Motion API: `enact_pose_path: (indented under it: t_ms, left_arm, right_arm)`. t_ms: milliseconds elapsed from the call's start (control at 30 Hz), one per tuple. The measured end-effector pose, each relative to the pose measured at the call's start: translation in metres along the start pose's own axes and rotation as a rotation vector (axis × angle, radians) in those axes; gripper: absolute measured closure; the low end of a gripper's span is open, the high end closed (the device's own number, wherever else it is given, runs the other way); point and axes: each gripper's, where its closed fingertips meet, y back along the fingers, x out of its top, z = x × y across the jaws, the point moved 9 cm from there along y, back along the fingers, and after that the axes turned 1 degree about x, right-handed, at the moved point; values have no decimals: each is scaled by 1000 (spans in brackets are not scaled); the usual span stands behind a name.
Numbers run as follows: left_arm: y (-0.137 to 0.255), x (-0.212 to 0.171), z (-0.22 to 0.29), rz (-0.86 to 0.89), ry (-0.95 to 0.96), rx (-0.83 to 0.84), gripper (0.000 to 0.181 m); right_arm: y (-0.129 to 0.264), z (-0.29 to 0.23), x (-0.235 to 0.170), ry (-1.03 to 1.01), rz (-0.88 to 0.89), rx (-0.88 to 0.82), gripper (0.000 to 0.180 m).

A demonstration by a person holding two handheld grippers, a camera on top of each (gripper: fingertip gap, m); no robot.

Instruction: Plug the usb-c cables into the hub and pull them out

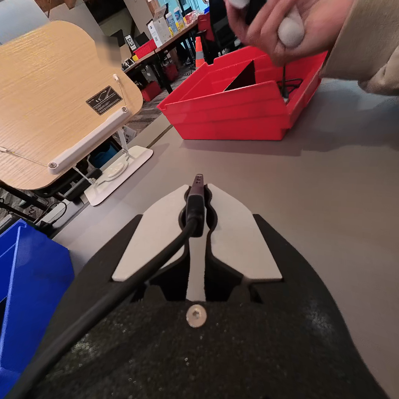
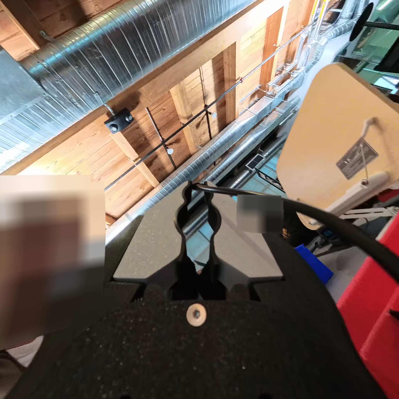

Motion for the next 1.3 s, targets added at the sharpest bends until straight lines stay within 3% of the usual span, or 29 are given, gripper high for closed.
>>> enact_pose_path:
  t_ms: [33, 167, 333, 433, 567, 633, 733, 833, 900, 967, 1133, 1300]
  left_arm:
    - [0, 0, 0, 1, -2, 0, 171]
    - [0, -1, 1, -6, -11, -12, 171]
    - [0, -3, 1, -18, -20, -19, 171]
    - [-2, -5, 1, -27, -9, -30, 171]
    - [-2, -5, 2, -32, -24, -29, 171]
    - [-3, -6, 3, -34, -27, -32, 171]
    - [-4, -7, 4, -41, -26, -39, 171]
    - [-4, -9, 3, -41, -22, -37, 171]
    - [-3, -9, 0, -26, 1, -37, 171]
    - [-2, -8, -3, 6, 53, -58, 171]
    - [7, -1, -4, 211, 225, -294, 171]
    - [14, 3, -9, 288, 366, -422, 171]
  right_arm:
    - [2, 5, -4, 13, -14, -26, 170]
    - [10, 27, -22, 183, -234, -334, 170]
    - [40, 41, -39, 352, -695, -805, 169]
    - [59, 45, -43, 321, -872, -949, 169]
    - [64, 48, -33, 401, -935, -1100, 167]
    - [68, 50, -30, 421, -985, -1162, 149]
    - [72, 49, -32, 333, -1080, -1135, 127]
    - [71, 36, -27, 339, -1125, -1117, 128]
    - [56, 17, -25, 379, -1107, -1005, 131]
    - [33, -8, -36, 435, -1127, -779, 132]
    - [-8, -45, -125, 620, -1314, -236, 130]
    - [-3, -30, -203, 742, -1469, -93, 139]
